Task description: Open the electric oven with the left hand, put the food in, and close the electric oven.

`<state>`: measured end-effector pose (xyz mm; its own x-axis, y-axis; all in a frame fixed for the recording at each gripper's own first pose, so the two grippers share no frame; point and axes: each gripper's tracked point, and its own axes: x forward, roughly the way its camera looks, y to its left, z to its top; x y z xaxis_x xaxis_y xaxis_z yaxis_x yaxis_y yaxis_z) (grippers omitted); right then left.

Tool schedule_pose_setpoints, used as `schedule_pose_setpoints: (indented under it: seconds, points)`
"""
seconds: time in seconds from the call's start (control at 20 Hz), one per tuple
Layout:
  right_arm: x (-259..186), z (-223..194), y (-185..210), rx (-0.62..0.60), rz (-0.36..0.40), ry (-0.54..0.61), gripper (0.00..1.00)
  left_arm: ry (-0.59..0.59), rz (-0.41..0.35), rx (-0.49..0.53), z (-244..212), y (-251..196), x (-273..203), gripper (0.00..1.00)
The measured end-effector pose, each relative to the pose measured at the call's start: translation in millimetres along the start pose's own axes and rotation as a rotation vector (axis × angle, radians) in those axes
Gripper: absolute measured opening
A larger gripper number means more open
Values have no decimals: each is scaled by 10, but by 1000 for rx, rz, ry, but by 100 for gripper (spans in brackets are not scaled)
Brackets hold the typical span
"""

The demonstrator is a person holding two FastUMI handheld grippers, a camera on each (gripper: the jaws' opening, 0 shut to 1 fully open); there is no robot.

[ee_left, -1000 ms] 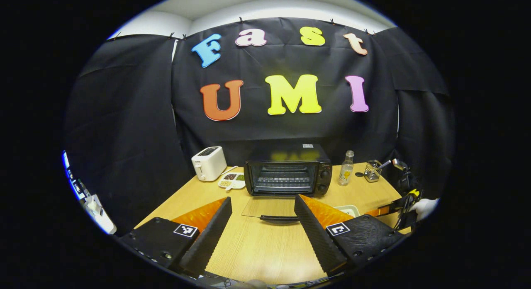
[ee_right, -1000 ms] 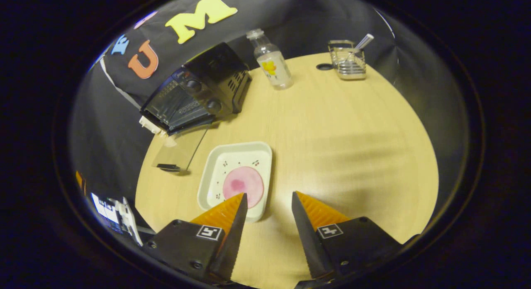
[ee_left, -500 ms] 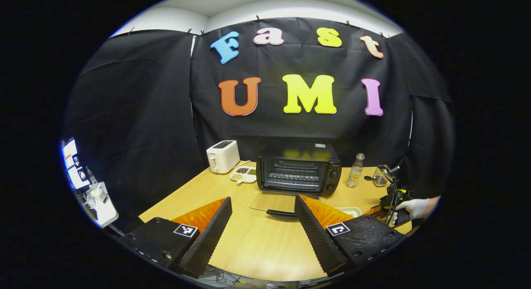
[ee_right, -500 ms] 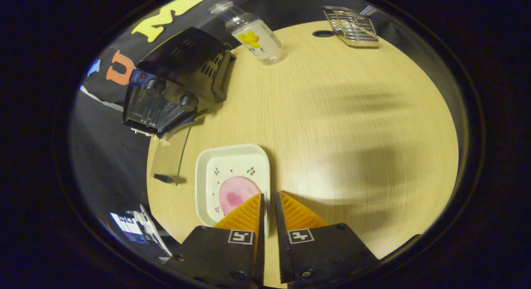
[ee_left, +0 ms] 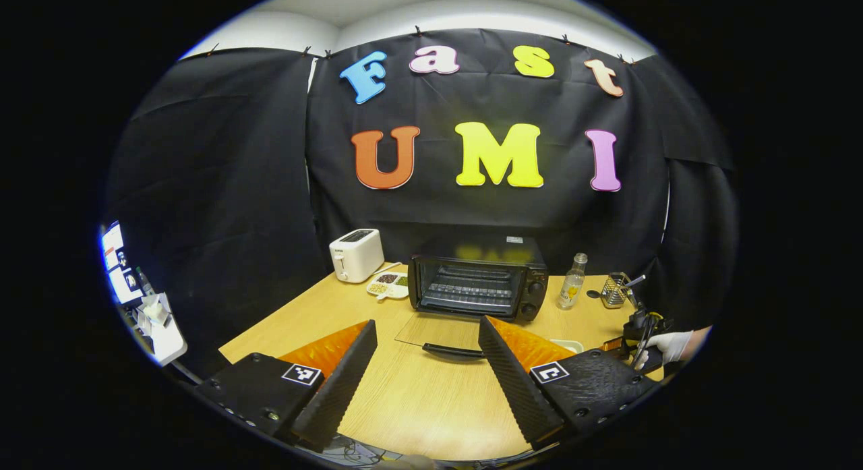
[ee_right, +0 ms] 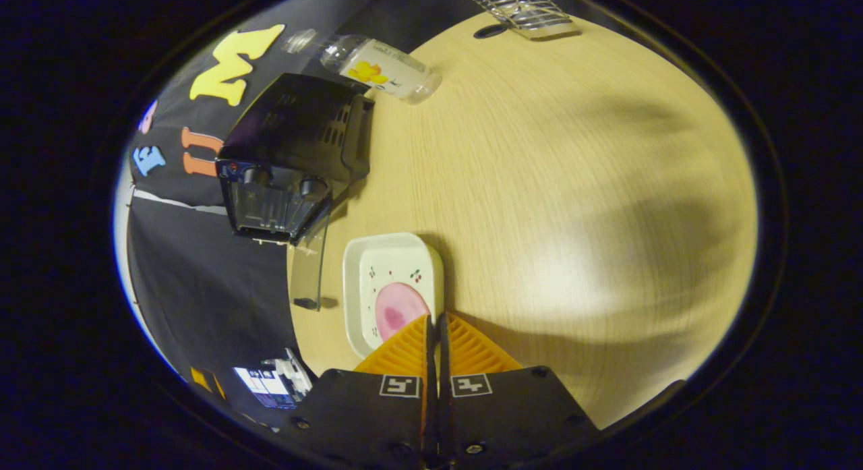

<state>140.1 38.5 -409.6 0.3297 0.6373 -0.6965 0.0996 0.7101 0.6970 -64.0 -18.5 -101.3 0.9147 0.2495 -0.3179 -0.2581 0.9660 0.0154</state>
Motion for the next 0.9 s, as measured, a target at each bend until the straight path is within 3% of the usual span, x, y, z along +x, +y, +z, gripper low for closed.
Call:
schedule_pose_setpoints:
  seconds: [0.25, 0.5, 0.9]
  points:
    - [-364, 42, 102, 26, 47, -126, 4, 12, -38, 19, 37, -47, 79, 97]
    - [-554, -130, 374, 158, 53, -223, 4, 8, -88, 10, 77, -24, 225, 97]
    - [-145, -602, 1313, 395, 76, -344, 4, -30, -192, 45, 236, 518, 405, 97]
